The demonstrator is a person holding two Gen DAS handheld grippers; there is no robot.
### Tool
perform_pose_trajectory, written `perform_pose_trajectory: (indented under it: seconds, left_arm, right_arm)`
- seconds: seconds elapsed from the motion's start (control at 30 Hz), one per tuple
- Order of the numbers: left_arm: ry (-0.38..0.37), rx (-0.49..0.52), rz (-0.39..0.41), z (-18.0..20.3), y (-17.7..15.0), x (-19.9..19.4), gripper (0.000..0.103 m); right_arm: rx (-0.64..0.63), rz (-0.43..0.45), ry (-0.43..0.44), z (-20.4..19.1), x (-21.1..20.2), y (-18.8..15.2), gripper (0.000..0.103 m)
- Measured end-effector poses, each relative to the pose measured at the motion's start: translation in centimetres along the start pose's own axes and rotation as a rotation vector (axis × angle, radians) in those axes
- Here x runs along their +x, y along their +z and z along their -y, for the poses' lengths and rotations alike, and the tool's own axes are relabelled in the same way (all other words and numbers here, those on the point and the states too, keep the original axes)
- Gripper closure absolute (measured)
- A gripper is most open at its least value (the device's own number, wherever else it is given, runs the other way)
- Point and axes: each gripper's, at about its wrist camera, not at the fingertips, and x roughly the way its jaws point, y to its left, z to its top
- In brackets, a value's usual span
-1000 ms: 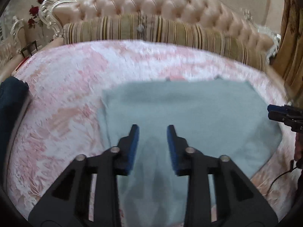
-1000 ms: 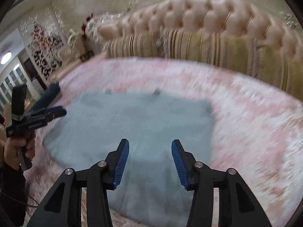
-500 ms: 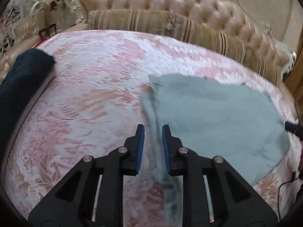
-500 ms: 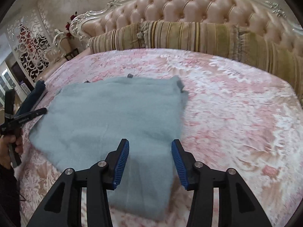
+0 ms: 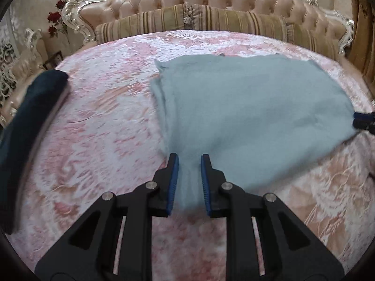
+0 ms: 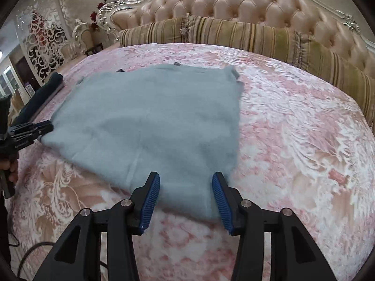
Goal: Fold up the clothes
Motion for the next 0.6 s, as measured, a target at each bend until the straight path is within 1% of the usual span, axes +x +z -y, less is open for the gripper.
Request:
perform_pose_trajectory:
  seconds: [0.03, 0.1, 0.2, 0.27, 0.43, 0.5, 0.57, 0.6]
  left_arm:
    - [0.034, 0.011, 0.001, 0.1, -0.1, -0.3, 0.08]
    - [0.044, 0.036, 0.02, 0.2, -0.4, -1.6, 0.08]
    - [0.008, 0.068, 0.05, 0.6, -0.8, -3.4, 0.08]
    - [-0.013, 0.09, 0.074, 1.0, -1.1, -4.6, 0.08]
    - [-0.068, 0.129, 0.13, 2.0, -1.7, -7.3, 0.08]
    - [-0.082, 0.138, 0.141, 2.6, -1.7, -7.6, 0.076]
    - [-0.127, 0.144, 0.16, 3.1, -1.7, -7.3, 0.067]
    - [-0.146, 0.14, 0.176, 3.1, -1.5, -6.8, 0.065]
  right_arm:
    - [0.002, 0.001, -0.01, 0.1, -0.5, -0.1, 0.055]
    - [0.007, 0.013, -0.022, 0.0, -1.6, -0.3, 0.055]
    - [0.004, 0.039, 0.042, -0.4, -3.7, -0.9, 0.055]
    - [-0.025, 0.058, 0.077, -1.1, -4.8, -1.2, 0.055]
    - [-0.061, 0.081, 0.082, -2.4, -6.0, -1.7, 0.055]
    - [-0.077, 0.097, 0.089, -3.1, -6.4, -1.8, 0.055]
    - [-0.083, 0.124, 0.08, -3.4, -6.3, -1.5, 0.054]
    - [-0.085, 0.14, 0.073, -3.5, -6.2, -1.2, 0.054]
